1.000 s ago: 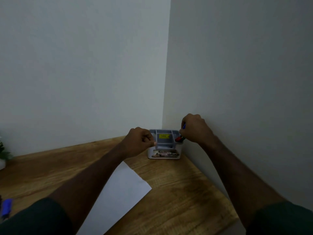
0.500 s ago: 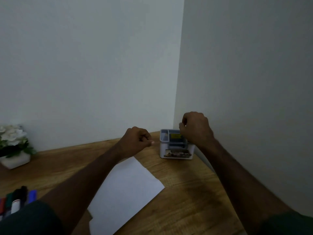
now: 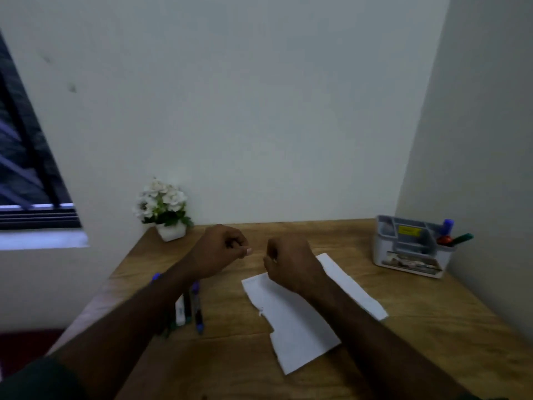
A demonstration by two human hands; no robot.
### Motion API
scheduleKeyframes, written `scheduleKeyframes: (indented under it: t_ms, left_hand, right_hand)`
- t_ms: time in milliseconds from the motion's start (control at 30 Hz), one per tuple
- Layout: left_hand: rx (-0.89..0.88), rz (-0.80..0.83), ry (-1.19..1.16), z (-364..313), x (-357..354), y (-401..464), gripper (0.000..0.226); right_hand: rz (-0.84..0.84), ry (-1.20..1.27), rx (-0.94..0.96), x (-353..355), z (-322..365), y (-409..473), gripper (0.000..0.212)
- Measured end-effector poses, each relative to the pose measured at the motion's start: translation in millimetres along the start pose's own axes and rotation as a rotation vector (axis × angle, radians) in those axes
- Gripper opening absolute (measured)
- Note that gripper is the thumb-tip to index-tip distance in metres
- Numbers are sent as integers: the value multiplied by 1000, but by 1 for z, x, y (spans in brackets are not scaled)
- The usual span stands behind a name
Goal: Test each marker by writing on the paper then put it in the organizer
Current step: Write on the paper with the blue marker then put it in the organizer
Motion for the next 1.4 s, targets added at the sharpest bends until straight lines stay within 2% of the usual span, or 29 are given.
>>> scheduleKeyframes:
  t_ms: [167,333,500,600,733,833,967,1100,1200,1400]
  left_hand:
    - [96,-58,44,53,44,-44,9]
    - [158,-57,76,87,61,-72,7]
    - [185,-91,77,100,51,-70,3]
    - [155,-69,112,98,39,-64,4]
    - [123,-58,113,102,32,-59,7]
    - [141,-83,156,108,36,-61,26]
    - [89,-209,63,104,41,-64,27]
    - [16,-149,85,101,36,-64,18]
    - [-14,-168,31,96,37,-64,23]
    - [-66,-230,2,81,45,-67,23]
  right_hand:
    - [145,130,43,-57,57,2,9]
    - [224,182,22,-89,97,3,15]
    - [235,102,-15,-100,99,7,21]
    - [237,48,16,-102,96,8,27]
    - [263,-1,31,-110,101,10,20]
    - [235,39,-10,-104,98,17,15]
    - [196,-7,51,-85,95,22,18]
    - [243,-43,93,-82,91,22,20]
    - [287,-58,114,-86,88,23,20]
    - [180,-90,247,-83,82,25,26]
Point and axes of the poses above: each hand's wrist, its own y-axis towards the middle knuckle, its own x-axis out of the back of the hand, z = x × y, the point moved 5 cm from there along y, towards the middle knuckle, and after that the axes turned 1 degree about -x, right-handed, at the moved point
